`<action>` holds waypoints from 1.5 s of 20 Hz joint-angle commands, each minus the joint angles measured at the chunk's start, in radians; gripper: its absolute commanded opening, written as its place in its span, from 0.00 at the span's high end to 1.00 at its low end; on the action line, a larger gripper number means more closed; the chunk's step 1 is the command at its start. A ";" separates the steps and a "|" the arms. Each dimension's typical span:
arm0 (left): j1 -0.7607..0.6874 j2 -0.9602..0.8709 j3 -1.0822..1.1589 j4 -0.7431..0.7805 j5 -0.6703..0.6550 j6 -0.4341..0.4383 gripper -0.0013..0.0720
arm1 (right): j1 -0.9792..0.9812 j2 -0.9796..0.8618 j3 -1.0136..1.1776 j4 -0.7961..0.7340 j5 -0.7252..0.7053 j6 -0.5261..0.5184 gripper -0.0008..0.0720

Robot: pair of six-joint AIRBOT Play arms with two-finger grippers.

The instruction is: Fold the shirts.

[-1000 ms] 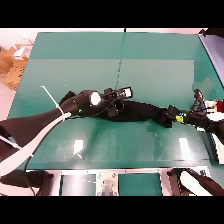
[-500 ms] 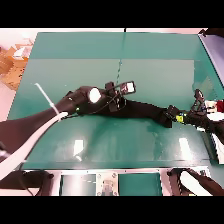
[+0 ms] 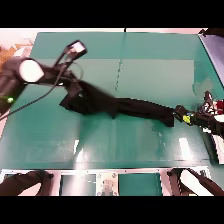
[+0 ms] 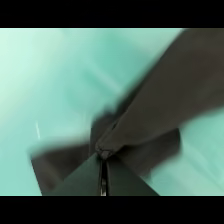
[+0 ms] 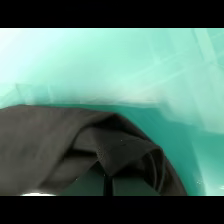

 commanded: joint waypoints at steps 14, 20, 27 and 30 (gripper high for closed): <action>0.265 0.121 0.378 -0.063 -0.057 -0.151 0.95 | -0.030 0.111 0.682 0.224 0.334 0.015 0.97; 0.265 0.159 0.944 -0.100 0.020 -0.152 0.95 | -0.032 0.190 1.257 0.159 0.321 0.128 0.97; 0.265 0.251 0.962 -0.045 0.172 -0.140 0.95 | -0.032 0.232 1.386 -0.122 0.354 0.260 0.97; 0.265 0.230 0.835 -0.047 0.198 -0.141 0.95 | -0.032 0.229 1.274 -0.128 0.371 0.263 0.97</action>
